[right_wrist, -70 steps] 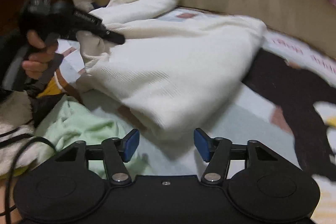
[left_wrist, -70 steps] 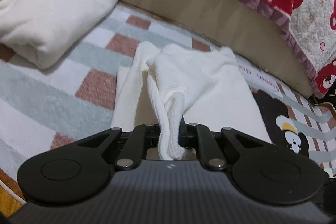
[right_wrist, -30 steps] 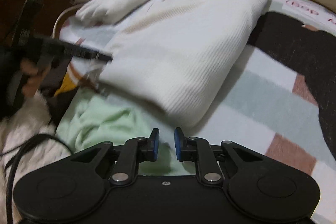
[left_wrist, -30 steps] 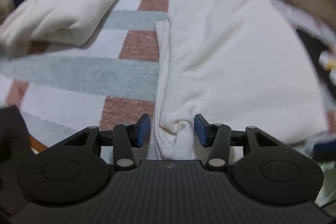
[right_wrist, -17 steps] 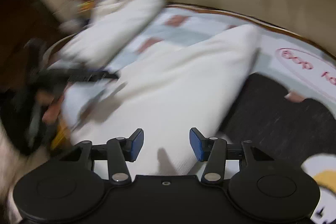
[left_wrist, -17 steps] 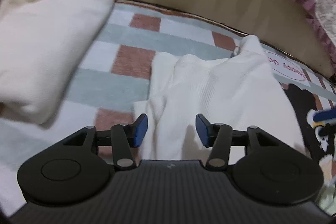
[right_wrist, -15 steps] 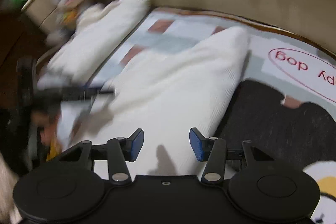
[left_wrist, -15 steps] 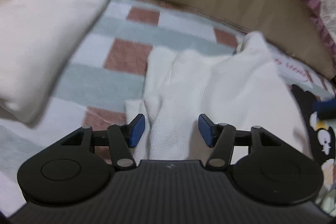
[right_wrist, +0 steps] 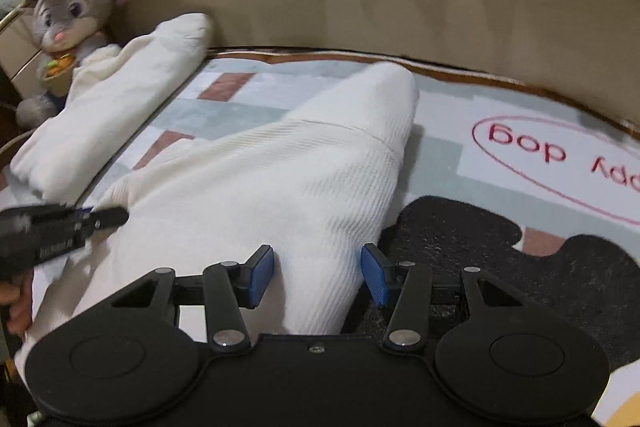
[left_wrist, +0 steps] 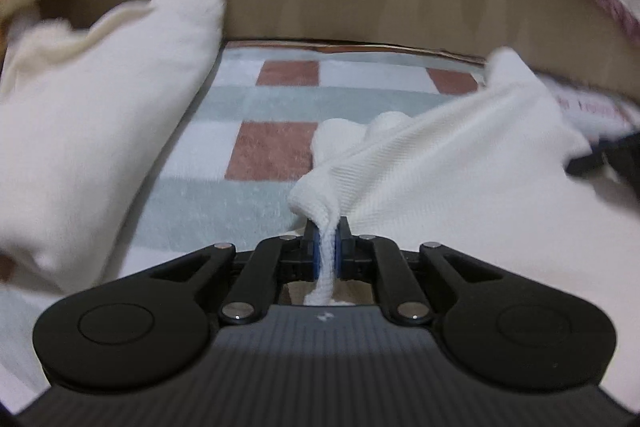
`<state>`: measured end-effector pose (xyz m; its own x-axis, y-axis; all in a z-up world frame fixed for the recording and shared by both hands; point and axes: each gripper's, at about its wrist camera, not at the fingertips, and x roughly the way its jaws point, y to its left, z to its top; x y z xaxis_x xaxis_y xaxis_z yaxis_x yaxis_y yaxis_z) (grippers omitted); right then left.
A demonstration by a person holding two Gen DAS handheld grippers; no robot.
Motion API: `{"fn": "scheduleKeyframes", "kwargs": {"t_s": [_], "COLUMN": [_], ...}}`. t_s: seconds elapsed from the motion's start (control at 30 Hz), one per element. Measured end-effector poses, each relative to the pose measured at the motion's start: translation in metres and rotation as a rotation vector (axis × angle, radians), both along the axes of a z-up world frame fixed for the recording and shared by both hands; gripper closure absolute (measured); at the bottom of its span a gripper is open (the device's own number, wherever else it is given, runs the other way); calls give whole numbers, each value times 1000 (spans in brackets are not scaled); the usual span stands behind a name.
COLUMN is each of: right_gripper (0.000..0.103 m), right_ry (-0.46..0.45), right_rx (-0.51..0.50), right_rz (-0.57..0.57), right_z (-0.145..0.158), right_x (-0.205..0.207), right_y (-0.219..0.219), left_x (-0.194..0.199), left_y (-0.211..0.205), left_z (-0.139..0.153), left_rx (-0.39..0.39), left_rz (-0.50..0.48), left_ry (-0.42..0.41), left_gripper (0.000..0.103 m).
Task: Fold clothes
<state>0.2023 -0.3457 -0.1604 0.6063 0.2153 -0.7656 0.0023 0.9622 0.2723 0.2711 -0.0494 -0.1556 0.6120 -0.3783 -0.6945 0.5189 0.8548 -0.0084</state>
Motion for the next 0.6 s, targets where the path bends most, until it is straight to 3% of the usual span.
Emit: {"fn": "scheduleKeyframes", "kwargs": {"t_s": [0.07, 0.17, 0.3, 0.33, 0.37, 0.4, 0.5, 0.53, 0.6], "right_gripper": [46, 41, 35, 42, 67, 77, 80, 80, 70], "right_ry": [4, 28, 51, 35, 9, -20, -126, -120, -50], "right_rx": [41, 139, 264, 293, 314, 332, 341, 317, 251], "right_rz": [-25, -65, -144, -168, -174, -169, -129, -131, -163], "right_z": [-6, -16, -28, -30, -28, -24, -10, -10, -16], "right_x": [9, 30, 56, 60, 61, 60, 54, 55, 63], "right_y": [-4, -12, -23, -26, -28, -29, -26, -25, -24], "left_x": [5, 15, 20, 20, 21, 23, 26, 26, 22], "left_y": [4, 20, 34, 36, 38, 39, 44, 46, 52], "left_z": [0, 0, -2, -3, -5, -6, -8, -4, 11], "left_rx": [-25, -132, -217, -231, -244, -257, -286, -293, -305], "left_rz": [8, 56, 80, 83, 87, 90, 99, 107, 131], "left_ry": [29, 122, 173, 184, 194, 202, 218, 204, 138], "left_gripper": [95, 94, 92, 92, 92, 92, 89, 88, 87]}}
